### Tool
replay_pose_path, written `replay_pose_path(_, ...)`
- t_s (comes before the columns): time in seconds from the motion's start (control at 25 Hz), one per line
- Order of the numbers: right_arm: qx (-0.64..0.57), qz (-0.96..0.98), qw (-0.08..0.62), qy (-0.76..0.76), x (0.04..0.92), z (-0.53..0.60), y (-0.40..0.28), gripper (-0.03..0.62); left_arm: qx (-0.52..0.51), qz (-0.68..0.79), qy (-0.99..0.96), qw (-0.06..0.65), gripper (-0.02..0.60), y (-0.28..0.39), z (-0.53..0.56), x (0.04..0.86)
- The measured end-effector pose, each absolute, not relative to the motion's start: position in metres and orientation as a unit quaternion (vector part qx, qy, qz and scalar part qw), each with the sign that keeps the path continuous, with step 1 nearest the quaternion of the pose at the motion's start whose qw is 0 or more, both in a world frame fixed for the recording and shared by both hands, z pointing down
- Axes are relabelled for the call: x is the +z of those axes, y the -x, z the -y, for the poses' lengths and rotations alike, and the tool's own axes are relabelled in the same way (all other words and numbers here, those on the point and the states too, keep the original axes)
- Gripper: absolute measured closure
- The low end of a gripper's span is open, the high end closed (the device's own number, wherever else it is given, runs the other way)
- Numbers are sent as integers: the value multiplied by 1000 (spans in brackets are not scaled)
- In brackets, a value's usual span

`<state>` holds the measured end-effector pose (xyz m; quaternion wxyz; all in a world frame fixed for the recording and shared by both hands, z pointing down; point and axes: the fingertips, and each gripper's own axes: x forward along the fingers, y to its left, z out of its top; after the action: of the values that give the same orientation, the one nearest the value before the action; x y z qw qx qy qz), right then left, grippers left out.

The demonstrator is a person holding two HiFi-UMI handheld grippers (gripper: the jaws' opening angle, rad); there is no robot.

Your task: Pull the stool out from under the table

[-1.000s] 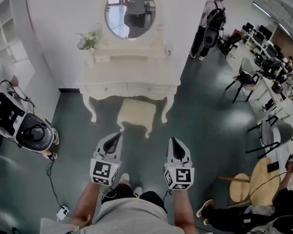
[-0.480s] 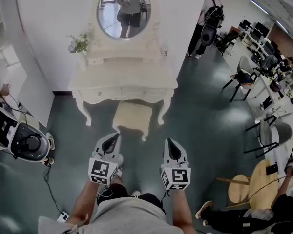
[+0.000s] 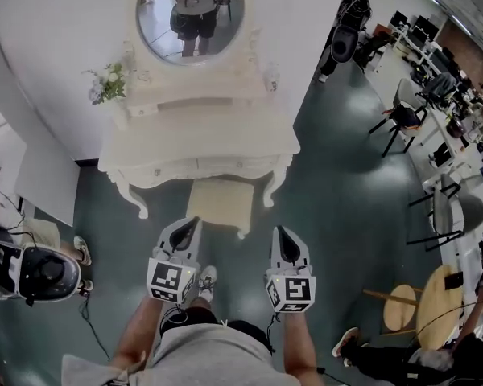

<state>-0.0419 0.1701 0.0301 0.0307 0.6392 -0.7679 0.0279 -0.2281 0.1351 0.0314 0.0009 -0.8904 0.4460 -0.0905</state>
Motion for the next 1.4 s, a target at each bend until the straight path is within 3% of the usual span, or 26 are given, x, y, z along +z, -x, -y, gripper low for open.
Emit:
replay_pose_path(0.68, 99, 737, 61, -666, 110, 1, 69, 588, -141, -391, 907, -64, 583, 250, 43, 123)
replay_pose_path(1.4, 202, 739, 120, -632, 322, 100, 58, 588, -191, -420, 873, -155, 583, 254, 134, 320)
